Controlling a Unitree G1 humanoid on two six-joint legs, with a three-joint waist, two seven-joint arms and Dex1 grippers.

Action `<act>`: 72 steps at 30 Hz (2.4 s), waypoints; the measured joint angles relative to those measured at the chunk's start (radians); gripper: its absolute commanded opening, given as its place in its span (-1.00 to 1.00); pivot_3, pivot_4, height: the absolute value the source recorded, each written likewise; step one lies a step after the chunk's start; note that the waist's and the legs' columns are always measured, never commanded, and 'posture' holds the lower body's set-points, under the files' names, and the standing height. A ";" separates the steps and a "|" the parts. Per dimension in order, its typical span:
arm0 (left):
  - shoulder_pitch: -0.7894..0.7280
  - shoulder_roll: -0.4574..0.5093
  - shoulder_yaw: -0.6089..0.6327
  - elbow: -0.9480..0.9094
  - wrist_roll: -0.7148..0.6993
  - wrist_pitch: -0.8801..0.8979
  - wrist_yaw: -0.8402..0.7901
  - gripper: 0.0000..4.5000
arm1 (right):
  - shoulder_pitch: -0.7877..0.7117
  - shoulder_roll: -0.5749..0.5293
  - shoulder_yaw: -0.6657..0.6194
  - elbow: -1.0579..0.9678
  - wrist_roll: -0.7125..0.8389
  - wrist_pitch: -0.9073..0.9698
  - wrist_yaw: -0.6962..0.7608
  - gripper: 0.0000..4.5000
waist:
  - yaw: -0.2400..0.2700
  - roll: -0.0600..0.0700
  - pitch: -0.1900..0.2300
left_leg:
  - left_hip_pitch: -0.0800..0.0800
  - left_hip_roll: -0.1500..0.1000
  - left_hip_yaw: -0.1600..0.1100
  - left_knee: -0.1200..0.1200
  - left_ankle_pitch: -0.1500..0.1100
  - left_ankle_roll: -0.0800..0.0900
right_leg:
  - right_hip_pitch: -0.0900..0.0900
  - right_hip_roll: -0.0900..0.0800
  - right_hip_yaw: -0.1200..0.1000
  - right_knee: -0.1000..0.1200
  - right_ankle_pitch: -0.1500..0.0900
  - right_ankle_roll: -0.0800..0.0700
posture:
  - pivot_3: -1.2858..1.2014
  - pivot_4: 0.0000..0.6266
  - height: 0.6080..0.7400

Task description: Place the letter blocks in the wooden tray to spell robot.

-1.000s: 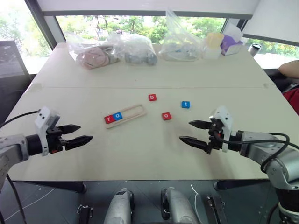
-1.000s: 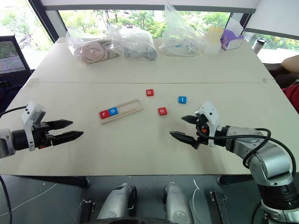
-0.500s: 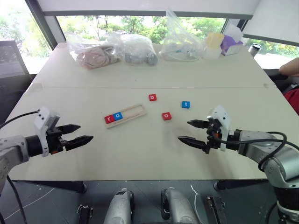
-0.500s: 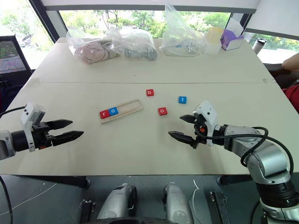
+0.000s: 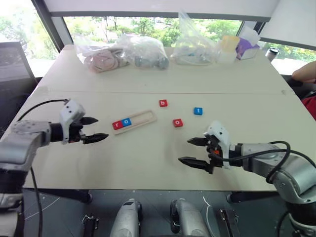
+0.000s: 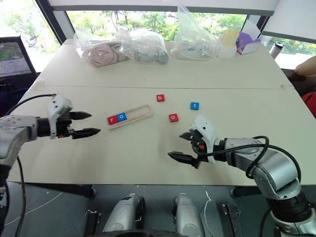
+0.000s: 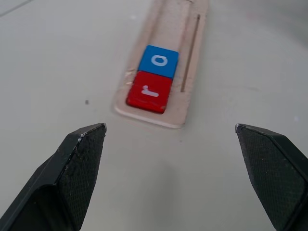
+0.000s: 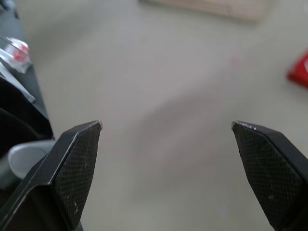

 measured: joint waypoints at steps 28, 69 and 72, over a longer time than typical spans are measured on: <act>-0.347 -0.270 -0.151 0.678 0.336 -0.478 -0.087 0.40 | 0.070 0.053 -0.051 -0.080 0.115 0.012 -0.132 1.00 | 0.005 0.002 -0.009 | 0.006 0.001 -0.002 0.009 0.000 0.001 | 0.010 -0.003 -0.002 0.002 0.000 0.000 | 0.03 -0.52 1.00; -0.223 -0.122 -0.194 0.287 0.302 -0.304 -0.433 0.98 | -0.008 0.131 -0.086 0.082 0.035 -0.080 -0.214 1.00 | -0.029 0.002 -0.012 | -0.003 0.004 -0.002 0.008 -0.001 0.002 | -0.002 0.002 0.000 0.004 0.000 0.000 | 0.03 -0.52 1.00; -0.139 -0.009 -0.144 0.095 0.214 -0.130 -0.477 0.98 | -0.135 0.176 -0.051 0.190 -0.040 -0.093 -0.274 1.00 | -0.030 0.002 -0.012 | -0.003 0.008 -0.001 0.007 -0.001 0.002 | -0.003 0.004 0.001 0.004 0.000 -0.001 | 0.03 -0.52 1.00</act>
